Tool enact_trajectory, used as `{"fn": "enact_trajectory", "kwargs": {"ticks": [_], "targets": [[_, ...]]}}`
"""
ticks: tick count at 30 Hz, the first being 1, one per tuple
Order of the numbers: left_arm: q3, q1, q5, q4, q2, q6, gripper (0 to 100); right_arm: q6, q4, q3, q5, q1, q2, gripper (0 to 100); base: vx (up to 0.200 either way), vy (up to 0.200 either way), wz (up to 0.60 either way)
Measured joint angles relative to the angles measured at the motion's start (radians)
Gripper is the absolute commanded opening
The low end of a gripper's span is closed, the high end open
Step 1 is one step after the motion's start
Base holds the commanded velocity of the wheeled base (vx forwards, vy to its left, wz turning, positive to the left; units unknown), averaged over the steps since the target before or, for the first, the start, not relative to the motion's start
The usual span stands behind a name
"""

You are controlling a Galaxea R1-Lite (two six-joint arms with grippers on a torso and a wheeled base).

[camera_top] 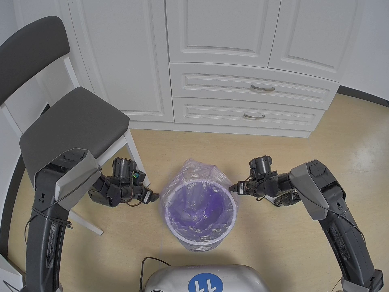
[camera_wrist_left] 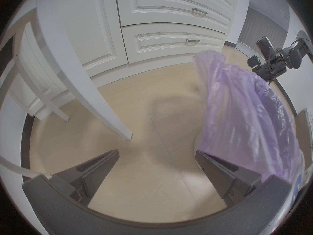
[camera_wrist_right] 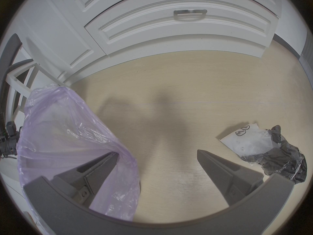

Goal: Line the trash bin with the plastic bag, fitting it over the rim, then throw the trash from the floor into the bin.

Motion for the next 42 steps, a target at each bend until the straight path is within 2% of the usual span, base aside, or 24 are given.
{"fn": "enact_trajectory", "kwargs": {"ticks": [8, 23, 26, 30, 33, 38, 42], "targets": [[-0.131, 0.015, -0.005, 0.063, 0.078, 0.028, 100, 0.0, 0.007, 0.0, -0.007, 0.01, 0.002, 100, 0.0, 0.0, 0.0], [-0.275, 0.009, 0.007, 0.036, 0.169, 0.027, 100, 0.021, 0.027, 0.0, -0.012, 0.012, 0.015, 100, 0.0, 0.0, 0.0], [-0.278, 0.026, 0.008, 0.003, 0.176, 0.029, 100, 0.023, 0.027, 0.0, -0.012, 0.012, 0.016, 100, 0.0, 0.0, 0.0], [-0.214, 0.053, -0.003, -0.026, 0.153, 0.051, 100, 0.024, 0.027, 0.0, -0.012, 0.013, 0.016, 100, 0.0, 0.0, 0.0], [-0.133, 0.075, -0.05, -0.037, 0.113, 0.101, 100, 0.024, 0.027, 0.0, -0.012, 0.013, 0.017, 100, 0.0, 0.0, 0.0], [0.015, 0.111, -0.221, -0.044, 0.025, 0.209, 100, 0.024, 0.027, 0.0, -0.012, 0.013, 0.017, 100, 0.0, 0.0, 0.0], [0.103, 0.12, -0.295, -0.046, -0.049, 0.258, 100, 0.024, 0.027, 0.0, -0.012, 0.013, 0.017, 100, 0.0, 0.0, 0.0]]}}
